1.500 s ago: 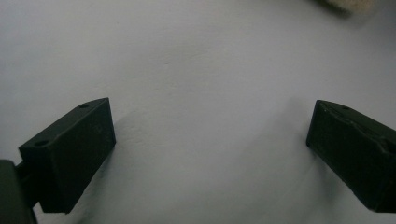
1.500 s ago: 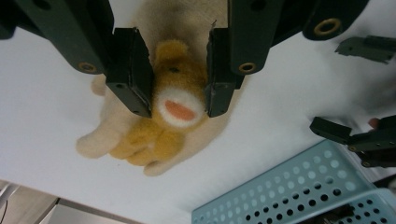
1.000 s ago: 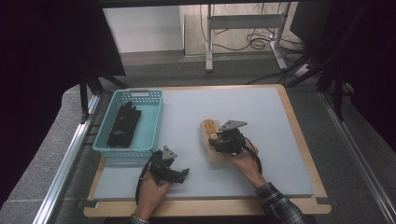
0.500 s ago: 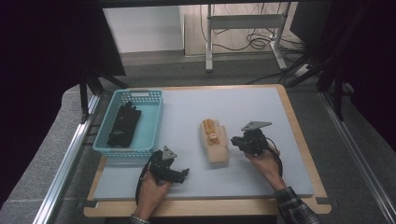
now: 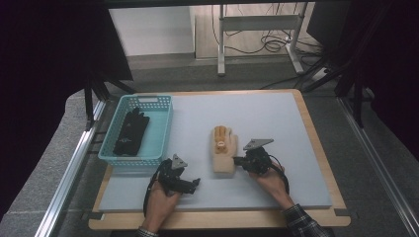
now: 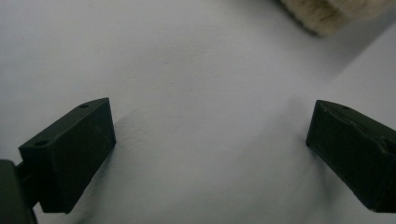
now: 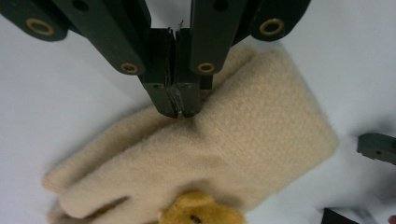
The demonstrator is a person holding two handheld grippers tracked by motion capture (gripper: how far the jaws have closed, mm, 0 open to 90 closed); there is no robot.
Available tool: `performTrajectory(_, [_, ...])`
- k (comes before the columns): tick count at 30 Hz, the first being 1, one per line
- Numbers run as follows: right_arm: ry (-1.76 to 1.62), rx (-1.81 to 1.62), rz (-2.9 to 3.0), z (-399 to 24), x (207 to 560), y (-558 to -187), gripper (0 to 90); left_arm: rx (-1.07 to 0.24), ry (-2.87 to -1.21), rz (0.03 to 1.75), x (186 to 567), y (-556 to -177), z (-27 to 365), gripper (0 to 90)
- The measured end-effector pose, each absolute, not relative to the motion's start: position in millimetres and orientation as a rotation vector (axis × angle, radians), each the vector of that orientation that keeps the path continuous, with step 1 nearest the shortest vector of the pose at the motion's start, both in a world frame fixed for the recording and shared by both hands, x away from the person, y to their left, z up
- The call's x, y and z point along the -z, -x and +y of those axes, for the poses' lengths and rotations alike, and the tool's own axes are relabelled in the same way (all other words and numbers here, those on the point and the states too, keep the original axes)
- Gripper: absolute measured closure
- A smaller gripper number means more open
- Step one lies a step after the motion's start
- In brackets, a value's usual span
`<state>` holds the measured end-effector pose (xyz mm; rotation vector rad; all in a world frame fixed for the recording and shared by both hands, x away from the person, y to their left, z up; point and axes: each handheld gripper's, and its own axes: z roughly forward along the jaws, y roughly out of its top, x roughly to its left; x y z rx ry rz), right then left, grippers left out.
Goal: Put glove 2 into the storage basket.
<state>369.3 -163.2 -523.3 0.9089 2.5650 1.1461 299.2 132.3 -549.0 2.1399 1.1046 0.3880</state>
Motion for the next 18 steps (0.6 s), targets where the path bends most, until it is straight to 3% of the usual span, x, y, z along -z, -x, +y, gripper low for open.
performTrajectory(18, [-0.843,-1.201,2.588,-111,533,-368,84.3,-0.388,-2.138,1.106,549,-299,132,1.5])
